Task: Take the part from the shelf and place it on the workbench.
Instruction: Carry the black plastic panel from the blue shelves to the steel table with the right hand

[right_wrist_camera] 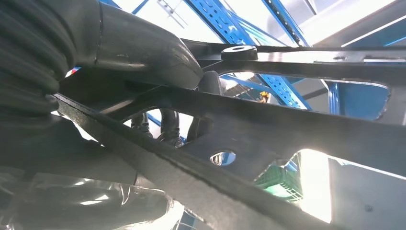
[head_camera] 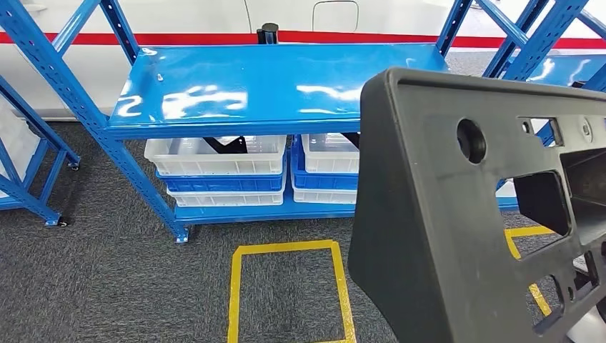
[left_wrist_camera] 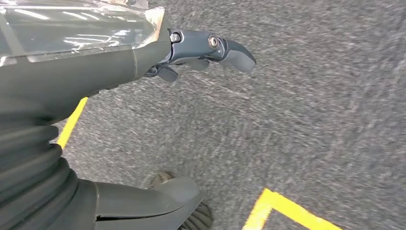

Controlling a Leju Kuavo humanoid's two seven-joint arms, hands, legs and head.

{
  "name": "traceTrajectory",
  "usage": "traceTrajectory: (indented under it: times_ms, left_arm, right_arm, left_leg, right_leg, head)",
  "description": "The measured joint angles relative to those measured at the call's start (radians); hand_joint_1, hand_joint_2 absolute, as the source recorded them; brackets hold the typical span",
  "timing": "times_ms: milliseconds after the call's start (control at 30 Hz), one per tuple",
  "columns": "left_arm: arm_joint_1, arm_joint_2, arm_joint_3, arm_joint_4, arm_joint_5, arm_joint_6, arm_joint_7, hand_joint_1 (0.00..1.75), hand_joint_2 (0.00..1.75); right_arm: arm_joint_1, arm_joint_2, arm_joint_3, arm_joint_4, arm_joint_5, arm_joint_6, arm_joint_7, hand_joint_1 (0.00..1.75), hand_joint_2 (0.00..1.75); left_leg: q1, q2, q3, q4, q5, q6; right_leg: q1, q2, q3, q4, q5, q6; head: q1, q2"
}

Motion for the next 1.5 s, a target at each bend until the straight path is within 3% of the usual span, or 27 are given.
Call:
traceTrajectory:
  times_ms: [33,100,167,233,300,333,367,433,467,500,567,600,667,733,833,867,933,1000,1033,1067,1100,1167,1233,1333,1400,1467,1500]
  left_arm:
    - [0.000,-0.001,0.000,0.000,0.002,-0.001,-0.001,0.00,1.75]
    - [0.000,-0.003,0.000,0.001,0.003,-0.004,-0.003,0.00,1.75]
    - [-0.001,-0.004,0.000,0.002,0.003,-0.007,-0.006,0.00,1.75]
    - [-0.001,-0.004,0.000,0.003,0.003,-0.008,-0.008,0.00,1.75]
    - [0.000,-0.004,0.000,0.004,0.004,-0.009,-0.012,0.00,1.75]
    - [0.000,-0.004,0.000,0.004,0.005,-0.009,-0.013,0.00,1.75]
    - [0.001,-0.003,0.000,0.004,0.006,-0.009,-0.013,0.00,1.75]
    - [0.001,-0.003,0.000,0.004,0.008,-0.009,-0.014,0.00,1.75]
    - [0.001,-0.003,-0.001,0.004,0.008,-0.008,-0.014,0.00,1.75]
    - [0.001,-0.003,-0.002,0.004,0.009,-0.007,-0.014,0.00,1.75]
    - [0.001,-0.002,-0.005,0.005,0.009,-0.003,-0.013,0.00,1.75]
    - [0.001,-0.002,-0.007,0.005,0.009,0.000,-0.013,0.00,1.75]
    - [0.000,-0.002,-0.013,0.006,0.009,0.007,-0.012,0.00,1.75]
    - [-0.001,-0.003,-0.016,0.006,0.009,0.014,-0.010,0.00,1.75]
    - [-0.002,-0.004,-0.017,0.008,0.007,0.025,-0.001,0.00,1.75]
    - [-0.002,-0.005,-0.017,0.010,0.008,0.028,0.001,0.00,1.75]
    - [-0.002,-0.006,-0.018,0.012,0.008,0.035,0.002,0.00,1.75]
    - [-0.002,-0.007,-0.019,0.014,0.008,0.039,0.001,0.00,1.75]
    - [-0.002,-0.007,-0.019,0.015,0.008,0.040,0.001,0.00,1.75]
    - [-0.002,-0.007,-0.020,0.016,0.008,0.040,0.001,0.00,1.75]
    - [-0.002,-0.007,-0.021,0.018,0.008,0.040,0.001,0.00,1.75]
    - [-0.002,-0.008,-0.023,0.020,0.008,0.041,0.001,0.00,1.75]
    - [-0.002,-0.008,-0.024,0.021,0.009,0.043,0.000,0.00,1.75]
    - [-0.001,-0.008,-0.025,0.021,0.011,0.052,0.000,0.00,1.75]
    - [0.001,-0.008,-0.025,0.022,0.013,0.056,0.000,0.00,1.75]
    - [0.002,-0.008,-0.026,0.022,0.014,0.056,0.000,0.00,1.75]
    - [0.002,-0.008,-0.026,0.022,0.015,0.056,0.000,0.00,1.75]
  right_arm:
    - [-0.004,-0.001,0.004,0.004,0.000,0.000,0.002,1.75,1.75]
    - [-0.011,-0.001,0.009,0.010,0.001,0.000,0.004,1.75,1.75]
    - [-0.018,-0.002,0.013,0.013,-0.003,0.000,0.003,1.75,1.75]
    - [-0.021,-0.002,0.017,0.015,-0.010,0.000,0.003,1.75,1.75]
    - [-0.022,-0.002,0.020,0.018,-0.026,0.000,0.003,1.75,1.75]
    - [-0.023,-0.002,0.023,0.020,-0.039,0.000,0.005,1.75,1.75]
    - [-0.023,-0.002,0.025,0.022,-0.052,0.000,0.008,1.75,1.75]
    - [-0.023,-0.002,0.031,0.026,-0.081,0.000,0.016,1.75,1.75]
    - [-0.023,-0.002,0.033,0.029,-0.094,0.000,0.019,1.75,1.75]
    - [-0.022,-0.003,0.034,0.031,-0.105,0.000,0.021,1.75,1.75]
    - [-0.016,-0.003,0.036,0.037,-0.120,0.000,0.019,1.75,1.75]
    - [-0.013,-0.003,0.036,0.040,-0.124,0.000,0.016,1.75,1.75]
    - [-0.004,-0.003,0.035,0.042,-0.130,0.000,0.005,1.75,1.75]
    - [0.011,-0.003,0.031,0.043,-0.138,0.000,-0.008,1.75,1.75]
    - [0.045,-0.003,0.024,0.043,-0.153,0.000,-0.027,1.75,1.75]
    - [0.055,-0.003,0.021,0.043,-0.161,0.000,-0.031,1.75,1.75]
    - [0.070,-0.004,0.014,0.043,-0.176,0.000,-0.033,1.75,1.75]
    - [0.084,-0.007,0.007,0.043,-0.188,0.000,-0.033,1.75,1.75]
    - [0.092,-0.008,0.004,0.043,-0.191,0.000,-0.033,1.75,1.75]
    - [0.099,-0.010,0.001,0.043,-0.194,0.000,-0.033,1.75,1.75]
    - [0.103,-0.012,-0.001,0.043,-0.195,0.000,-0.033,1.75,1.75]
    - [0.105,-0.017,-0.003,0.042,-0.196,0.000,-0.032,1.75,1.75]
    - [0.109,-0.022,-0.005,0.041,-0.197,0.000,-0.032,1.75,1.75]
    - [0.116,-0.026,-0.007,0.039,-0.203,0.000,-0.028,1.75,1.75]
    - [0.117,-0.028,-0.007,0.038,-0.205,0.000,-0.026,1.75,1.75]
    - [0.117,-0.028,-0.007,0.037,-0.204,0.000,-0.023,1.75,1.75]
    - [0.117,-0.029,-0.007,0.036,-0.204,0.000,-0.021,1.75,1.75]
  left_leg:
    - [-0.002,0.001,-0.015,0.000,0.011,0.000]
    - [-0.003,0.000,-0.037,0.001,0.031,-0.004]
    - [-0.005,-0.001,-0.050,0.001,0.049,-0.012]
    - [-0.008,-0.003,-0.053,-0.001,0.066,-0.024]
    - [-0.008,-0.003,-0.055,-0.004,0.078,-0.035]
    - [-0.006,-0.004,-0.061,0.004,0.065,-0.041]
    - [-0.004,-0.004,-0.072,0.028,0.034,-0.046]
    - [0.000,-0.004,-0.107,0.137,-0.068,-0.057]
    - [0.001,-0.004,-0.124,0.205,-0.111,-0.061]
    - [0.003,-0.004,-0.134,0.261,-0.131,-0.065]
    - [0.007,-0.003,-0.105,0.276,-0.106,-0.070]
    - [0.010,-0.003,-0.062,0.228,-0.079,-0.071]
    - [0.013,-0.005,0.036,0.091,-0.059,-0.069]
    - [0.010,-0.009,0.080,0.017,-0.071,-0.062]
    - [0.006,-0.007,0.068,0.003,-0.058,-0.033]
    - [0.006,-0.005,0.061,-0.001,-0.048,-0.021]
    - [0.006,0.000,0.040,-0.005,-0.027,-0.005]
    - [0.005,0.002,0.012,-0.004,-0.006,-0.002]
    - [0.005,0.003,-0.002,-0.003,0.004,-0.003]
    - [0.005,0.004,-0.014,-0.003,0.014,-0.005]
    - [0.005,0.004,-0.026,-0.002,0.023,-0.007]
    - [0.005,0.004,-0.043,-0.001,0.041,-0.017]
    - [0.001,0.003,-0.049,-0.002,0.059,-0.029]
    - [0.001,0.000,-0.056,-0.004,0.073,-0.046]
    - [0.005,-0.002,-0.076,0.044,0.014,-0.057]
    - [0.007,-0.003,-0.113,0.168,-0.089,-0.064]
    - [0.008,-0.003,-0.128,0.234,-0.123,-0.067]
  right_leg:
    - [0.001,0.000,0.010,0.017,0.002,0.008]
    - [0.001,0.000,0.091,-0.070,0.042,0.023]
    - [0.007,0.000,0.204,-0.230,0.057,0.017]
    - [0.016,0.001,0.254,-0.316,0.050,0.002]
    - [0.014,0.000,0.244,-0.320,0.060,-0.014]
    - [0.010,-0.001,0.236,-0.319,0.068,-0.024]
    - [0.004,-0.003,0.227,-0.320,0.078,-0.034]
    - [0.001,-0.007,0.205,-0.320,0.099,-0.049]
    - [0.002,-0.007,0.193,-0.318,0.110,-0.051]
    - [0.002,-0.007,0.180,-0.317,0.121,-0.050]
    - [0.001,-0.007,0.153,-0.308,0.137,-0.043]
    - [-0.001,-0.007,0.140,-0.301,0.142,-0.039]
    - [0.000,-0.007,0.119,-0.283,0.147,-0.032]
    - [0.004,-0.009,0.105,-0.273,0.156,-0.019]
    - [0.005,-0.009,0.093,-0.270,0.163,0.004]
    - [0.004,-0.007,0.082,-0.252,0.145,0.004]
    - [0.001,-0.004,0.041,-0.154,0.072,-0.004]
    - [0.000,-0.001,0.005,-0.022,0.008,-0.002]
    - [0.000,0.000,0.004,0.013,0.000,0.006]
    - [-0.001,0.000,0.023,0.010,0.011,0.017]
    - [-0.002,0.000,0.061,-0.033,0.032,0.028]
    - [-0.001,0.000,0.173,-0.190,0.061,0.036]
    - [0.007,0.003,0.239,-0.298,0.059,0.023]
    - [0.007,0.004,0.226,-0.310,0.068,-0.004]
    - [-0.001,0.001,0.211,-0.310,0.086,-0.030]
    - [0.002,-0.001,0.192,-0.308,0.105,-0.047]
    - [0.004,-0.002,0.181,-0.306,0.114,-0.050]
  head:
    - [0.000,0.000]
    - [0.000,0.000]
    - [-0.001,0.000]
    - [-0.002,0.000]
    - [-0.003,0.000]
    - [-0.004,0.000]
    - [-0.005,0.000]
    - [-0.006,0.000]
    - [-0.007,0.000]
    - [-0.007,0.000]
    - [-0.007,0.000]
    - [-0.008,0.000]
    - [-0.007,0.000]
    - [-0.007,0.000]
    - [-0.006,0.000]
    - [-0.004,0.000]
    - [-0.001,0.000]
    - [0.002,0.000]
    - [0.002,0.000]
    - [0.002,0.000]
    - [0.002,0.000]
    - [0.003,0.000]
    - [0.001,0.000]
    - [-0.002,0.000]
    - [-0.004,0.000]
    - [-0.005,0.000]
    - [-0.005,0.000]
